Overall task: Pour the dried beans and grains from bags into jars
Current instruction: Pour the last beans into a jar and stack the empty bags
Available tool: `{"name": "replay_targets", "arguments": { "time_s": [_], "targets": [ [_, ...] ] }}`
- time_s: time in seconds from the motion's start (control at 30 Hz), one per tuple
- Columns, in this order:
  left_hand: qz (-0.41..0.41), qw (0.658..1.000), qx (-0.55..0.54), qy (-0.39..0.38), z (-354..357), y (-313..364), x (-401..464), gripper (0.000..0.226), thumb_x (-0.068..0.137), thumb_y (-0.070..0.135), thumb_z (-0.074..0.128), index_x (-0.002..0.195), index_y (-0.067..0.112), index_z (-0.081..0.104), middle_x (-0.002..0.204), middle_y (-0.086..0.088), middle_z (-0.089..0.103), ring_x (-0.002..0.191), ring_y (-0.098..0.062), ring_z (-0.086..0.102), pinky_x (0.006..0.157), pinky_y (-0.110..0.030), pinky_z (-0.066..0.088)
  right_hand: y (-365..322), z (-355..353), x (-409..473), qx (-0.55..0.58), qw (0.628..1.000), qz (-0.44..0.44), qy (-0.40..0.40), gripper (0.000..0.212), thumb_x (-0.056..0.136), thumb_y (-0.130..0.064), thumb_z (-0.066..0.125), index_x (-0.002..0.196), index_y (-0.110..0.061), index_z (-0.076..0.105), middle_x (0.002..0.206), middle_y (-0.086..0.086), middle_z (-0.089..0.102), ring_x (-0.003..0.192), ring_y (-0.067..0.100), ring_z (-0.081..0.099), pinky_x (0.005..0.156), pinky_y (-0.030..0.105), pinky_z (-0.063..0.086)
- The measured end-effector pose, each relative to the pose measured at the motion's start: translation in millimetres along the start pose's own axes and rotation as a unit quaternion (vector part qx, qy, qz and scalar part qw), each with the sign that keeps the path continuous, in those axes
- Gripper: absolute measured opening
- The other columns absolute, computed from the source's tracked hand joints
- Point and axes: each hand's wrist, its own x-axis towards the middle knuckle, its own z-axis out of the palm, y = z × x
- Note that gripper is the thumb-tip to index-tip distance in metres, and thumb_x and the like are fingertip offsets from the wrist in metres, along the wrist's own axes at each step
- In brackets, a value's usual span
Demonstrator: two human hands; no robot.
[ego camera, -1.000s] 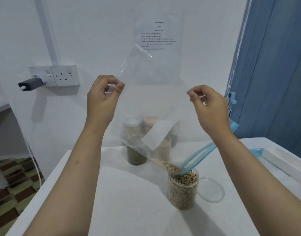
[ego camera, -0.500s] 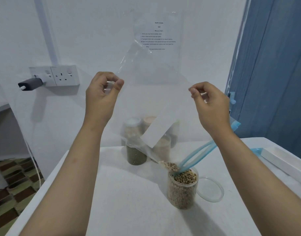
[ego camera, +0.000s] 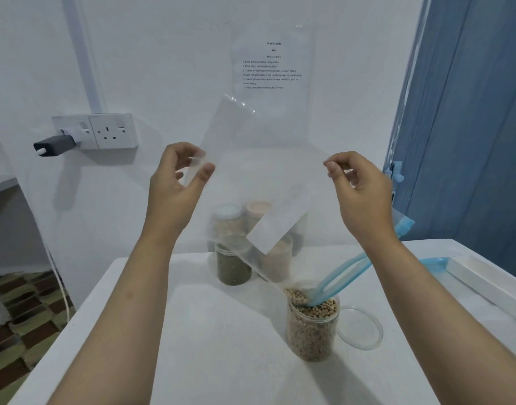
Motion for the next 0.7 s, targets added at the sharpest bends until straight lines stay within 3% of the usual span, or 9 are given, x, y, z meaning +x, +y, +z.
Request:
{"name": "replay_targets", "arguments": {
  "time_s": [0.17, 0.27, 0.4, 0.5, 0.63, 0.7],
  "targets": [
    [-0.059, 0.997, -0.016, 0.041, -3.6, -36.9, -40.6, 0.076, 0.084, 0.055, 0.069, 0.144, 0.034, 0.027, 0.151, 0.011, 0.035, 0.141, -0.004, 0.032, 0.109, -0.019, 0.025, -0.3, 0.5, -2.9, 0.006, 1.0, 0.0, 0.002, 0.013, 0.099, -0.017, 0.057, 0.093, -0.025, 0.064, 0.087, -0.021, 0.064, 0.08, 0.0, 0.057, 0.071, 0.008, 0.041],
    [-0.186, 0.973, -0.11, 0.079, 21.8, -57.1, -71.0, 0.085, 0.085, 0.054, 0.064, 0.15, 0.031, 0.015, 0.153, 0.004, 0.028, 0.142, -0.012, 0.031, 0.112, -0.028, 0.029, -0.6, -0.9, -3.0, 0.013, 1.0, 0.0, 0.005, 0.014, 0.098, -0.015, 0.058, 0.091, -0.025, 0.064, 0.085, -0.02, 0.064, 0.076, 0.003, 0.056, 0.069, 0.008, 0.039],
    [-0.314, 0.92, -0.226, 0.06, 54.9, -78.6, -97.1, 0.076, 0.088, 0.044, 0.068, 0.141, 0.051, 0.013, 0.153, 0.001, 0.035, 0.138, -0.016, 0.042, 0.117, -0.045, 0.032, 1.3, -1.3, -2.9, 0.008, 1.0, -0.001, 0.005, 0.014, 0.098, -0.015, 0.058, 0.09, -0.026, 0.064, 0.084, -0.02, 0.064, 0.076, 0.007, 0.058, 0.068, 0.011, 0.041],
    [-0.345, 0.886, -0.306, 0.049, 65.9, -89.0, -101.1, 0.095, 0.074, 0.054, 0.078, 0.143, 0.049, 0.014, 0.148, 0.001, 0.042, 0.132, -0.015, 0.049, 0.109, -0.038, 0.041, 2.3, -2.4, -2.9, 0.005, 1.0, 0.004, 0.004, 0.015, 0.098, -0.015, 0.058, 0.09, -0.026, 0.063, 0.084, -0.02, 0.064, 0.076, 0.006, 0.058, 0.068, 0.013, 0.041],
    [-0.345, 0.863, -0.362, 0.067, 75.4, -97.9, -96.9, 0.04, 0.098, 0.008, 0.055, 0.125, 0.033, 0.038, 0.1, 0.011, 0.065, 0.1, -0.018, 0.061, 0.072, -0.02, 0.051, 4.5, -4.8, -2.6, -0.005, 1.0, 0.005, -0.009, 0.012, 0.099, -0.017, 0.057, 0.093, -0.025, 0.063, 0.085, -0.021, 0.063, 0.073, 0.01, 0.057, 0.067, 0.02, 0.044],
    [-0.336, 0.865, -0.361, 0.092, 73.6, -93.8, -85.0, 0.027, 0.098, 0.012, 0.055, 0.115, 0.027, 0.042, 0.095, 0.008, 0.064, 0.083, -0.016, 0.06, 0.067, -0.021, 0.052, 7.9, -5.5, -3.3, -0.005, 1.0, 0.014, -0.01, 0.01, 0.1, -0.018, 0.055, 0.095, -0.023, 0.062, 0.083, -0.02, 0.06, 0.065, 0.009, 0.05, 0.062, 0.019, 0.041]
  ]
}}
